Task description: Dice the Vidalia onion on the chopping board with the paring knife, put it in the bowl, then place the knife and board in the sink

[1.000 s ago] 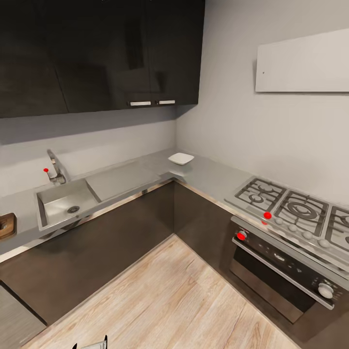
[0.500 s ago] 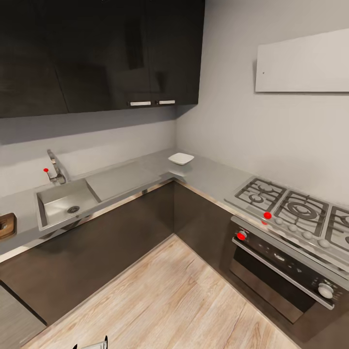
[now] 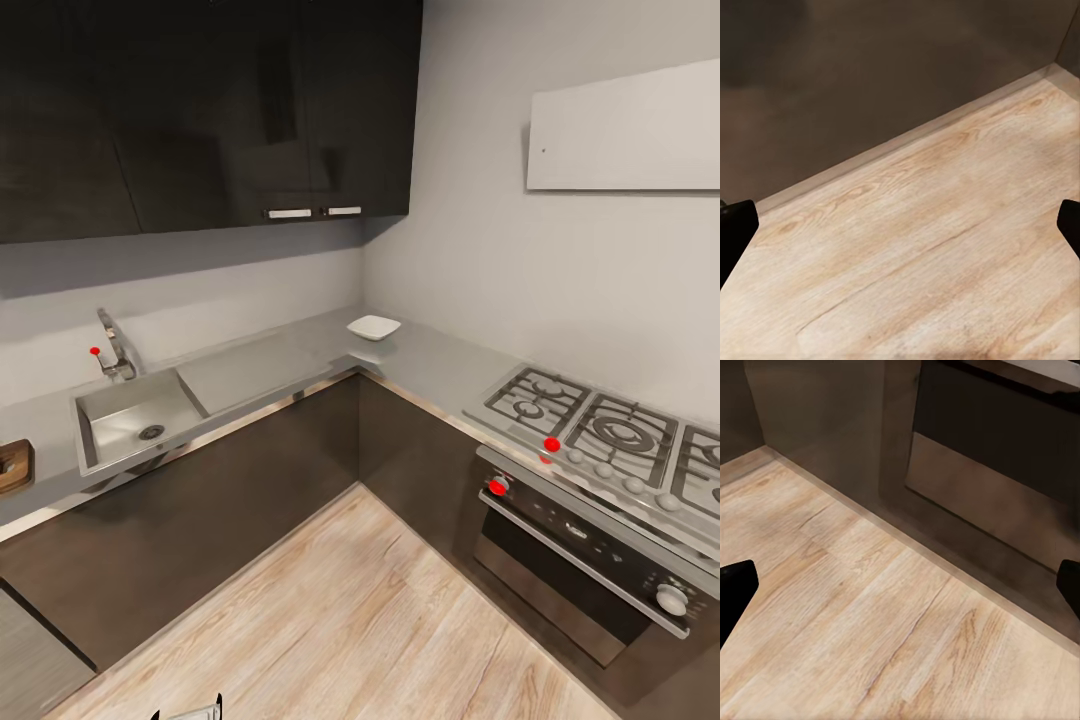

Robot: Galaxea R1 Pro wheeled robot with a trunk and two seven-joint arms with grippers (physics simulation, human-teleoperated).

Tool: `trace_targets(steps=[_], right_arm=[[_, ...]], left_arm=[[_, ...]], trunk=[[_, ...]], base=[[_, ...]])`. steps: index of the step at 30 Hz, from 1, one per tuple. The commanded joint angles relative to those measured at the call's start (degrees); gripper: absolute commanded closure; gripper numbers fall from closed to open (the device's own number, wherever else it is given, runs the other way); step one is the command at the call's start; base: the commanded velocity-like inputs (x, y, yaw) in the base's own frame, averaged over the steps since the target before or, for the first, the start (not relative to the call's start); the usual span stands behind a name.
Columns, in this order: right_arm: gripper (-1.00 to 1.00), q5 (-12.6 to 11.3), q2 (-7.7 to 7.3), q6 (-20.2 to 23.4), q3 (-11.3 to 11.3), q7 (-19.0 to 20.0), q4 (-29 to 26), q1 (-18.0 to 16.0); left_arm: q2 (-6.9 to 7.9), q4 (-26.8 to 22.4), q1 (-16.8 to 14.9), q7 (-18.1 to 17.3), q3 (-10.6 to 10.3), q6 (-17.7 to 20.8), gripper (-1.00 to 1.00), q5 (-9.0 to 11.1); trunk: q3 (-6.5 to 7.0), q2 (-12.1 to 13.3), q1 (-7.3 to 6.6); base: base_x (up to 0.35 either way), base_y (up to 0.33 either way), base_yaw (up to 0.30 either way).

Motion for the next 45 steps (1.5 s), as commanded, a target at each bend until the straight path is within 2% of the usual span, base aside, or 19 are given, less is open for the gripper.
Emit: trace_targets(steps=[1,31,34,35,36,37,38,39,40,45], right_arm=[[-1.00,0.61,0.02,-0.13,-0.43,-0.26,0.03,-0.05],[-1.00,0.87,-0.09,-0.08,-0.28,0.06,0.09,-0.05],[-1.00,0.88,-0.09,-0.05,-0.28,0.06,0.11,-0.05],[-1.00,0.88,-0.05,-0.04,-0.28,0.06,0.11,-0.05],[-1.00,0.84,0.00,-0.04,-0.28,0.06,0.11,-0.05],[-1.00,0.83,0.01,-0.04,-0.28,0.06,0.11,-0.05],[-1.00,0.82,0.04,-0.04,-0.28,0.04,0.11,-0.05],[-1.00,0.81,0.05,-0.04,-0.28,0.05,0.11,-0.05],[-1.00,0.80,0.06,-0.04,-0.28,0.01,0.11,-0.05],[-1.00,0.79,0.08,-0.04,-0.28,-0.07,0.12,-0.05]], left_arm=[[0.01,0.22,-0.11,-0.10,0.28,-0.33,-1.00,-0.01],[0.00,0.22,-0.11,-0.10,0.21,-0.32,-1.00,-0.02],[-0.17,0.15,-0.11,-0.04,0.23,3.01,-1.00,-0.06],[-0.49,-0.10,-0.07,-0.01,0.40,11.07,-1.00,-0.24],[-0.82,-0.70,-0.05,0.00,0.44,16.60,-1.00,-0.38],[-1.01,-1.35,-0.05,0.00,0.45,19.59,-1.00,-0.43],[-1.40,-3.63,-0.04,0.00,0.45,25.65,-1.00,-0.52],[-1.63,-5.26,-0.03,-0.01,0.45,28.60,-1.00,-0.59],[-2.25,-12.41,-0.03,-0.01,-0.10,37.57,-1.00,-0.98],[-3.77,-38.83,-0.02,0.05,-5.91,67.28,-1.00,-1.89]], trunk=[[-0.12,-0.12,0.04],[-0.12,-0.12,0.04],[-0.12,-0.12,0.04],[-0.12,-0.12,0.04],[-0.12,-0.12,0.04],[-0.12,-0.12,0.04],[-0.12,-0.12,0.04],[-0.12,-0.12,0.04],[-0.12,-0.12,0.04],[-0.12,-0.12,0.04]], base=[[0.000,0.000,0.000],[0.000,0.000,0.000],[0.000,0.000,0.000],[0.000,0.000,0.000],[0.000,0.000,0.000],[0.000,0.000,0.000],[0.000,0.000,0.000],[0.000,0.000,0.000],[0.000,0.000,0.000],[0.000,0.000,0.000]])
